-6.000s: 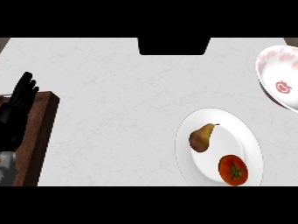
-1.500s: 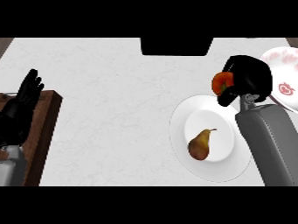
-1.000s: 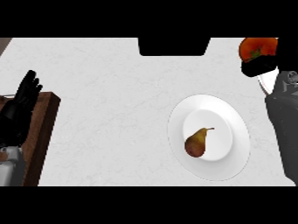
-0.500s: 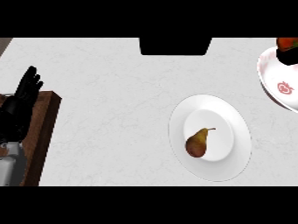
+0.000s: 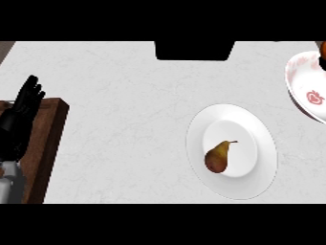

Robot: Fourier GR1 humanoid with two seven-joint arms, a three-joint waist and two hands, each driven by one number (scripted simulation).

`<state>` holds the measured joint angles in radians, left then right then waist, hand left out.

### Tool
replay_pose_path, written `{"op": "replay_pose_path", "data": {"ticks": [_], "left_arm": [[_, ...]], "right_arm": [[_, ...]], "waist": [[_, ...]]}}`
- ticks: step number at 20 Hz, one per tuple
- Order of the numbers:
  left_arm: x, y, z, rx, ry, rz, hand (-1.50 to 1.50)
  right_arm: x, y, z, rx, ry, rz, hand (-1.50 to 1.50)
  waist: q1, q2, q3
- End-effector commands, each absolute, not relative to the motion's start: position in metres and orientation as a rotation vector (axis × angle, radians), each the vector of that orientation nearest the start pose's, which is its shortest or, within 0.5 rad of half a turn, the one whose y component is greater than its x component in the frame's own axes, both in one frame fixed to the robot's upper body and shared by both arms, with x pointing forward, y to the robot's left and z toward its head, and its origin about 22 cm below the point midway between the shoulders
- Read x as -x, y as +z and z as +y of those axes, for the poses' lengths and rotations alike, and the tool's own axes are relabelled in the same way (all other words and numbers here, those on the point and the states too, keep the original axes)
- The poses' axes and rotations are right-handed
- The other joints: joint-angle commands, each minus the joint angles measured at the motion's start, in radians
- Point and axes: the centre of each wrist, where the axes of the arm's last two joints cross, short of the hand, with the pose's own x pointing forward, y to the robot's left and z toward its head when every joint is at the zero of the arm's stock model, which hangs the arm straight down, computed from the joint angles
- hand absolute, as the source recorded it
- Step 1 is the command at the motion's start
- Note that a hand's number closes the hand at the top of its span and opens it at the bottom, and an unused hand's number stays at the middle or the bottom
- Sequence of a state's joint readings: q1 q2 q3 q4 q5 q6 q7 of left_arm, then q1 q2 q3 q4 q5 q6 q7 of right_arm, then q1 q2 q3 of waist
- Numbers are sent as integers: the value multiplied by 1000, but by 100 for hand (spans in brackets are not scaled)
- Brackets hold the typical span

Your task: Pick the tomato from the plate and place it in the bowl

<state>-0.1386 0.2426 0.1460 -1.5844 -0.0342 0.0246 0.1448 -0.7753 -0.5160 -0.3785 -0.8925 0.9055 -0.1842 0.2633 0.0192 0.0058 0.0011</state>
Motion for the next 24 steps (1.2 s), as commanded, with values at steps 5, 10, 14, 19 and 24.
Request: {"op": "replay_pose_path", "data": {"ticks": [5, 10, 14, 19, 24], "left_arm": [[-285, 61, 288, -312, -98, -1613, 0], [-291, 79, 284, -288, -82, -1595, 0], [-274, 51, 299, -296, -88, -1569, 0], [-280, 60, 298, -304, -73, -1589, 0], [-279, 53, 309, -323, -48, -1558, 0]], "right_arm": [[-386, 121, -435, 1363, 456, -892, 150], [-372, 101, -462, 1178, 259, -923, -150], [-369, 107, -474, 1048, 340, -1017, -150], [-365, 113, -480, 945, -39, -1322, -150], [-355, 110, -492, 837, -376, -1528, -150]], "waist": [[19, 21, -1], [20, 14, 3], [16, 7, 2], [0, 3, 5], [-15, 0, 4]]}}
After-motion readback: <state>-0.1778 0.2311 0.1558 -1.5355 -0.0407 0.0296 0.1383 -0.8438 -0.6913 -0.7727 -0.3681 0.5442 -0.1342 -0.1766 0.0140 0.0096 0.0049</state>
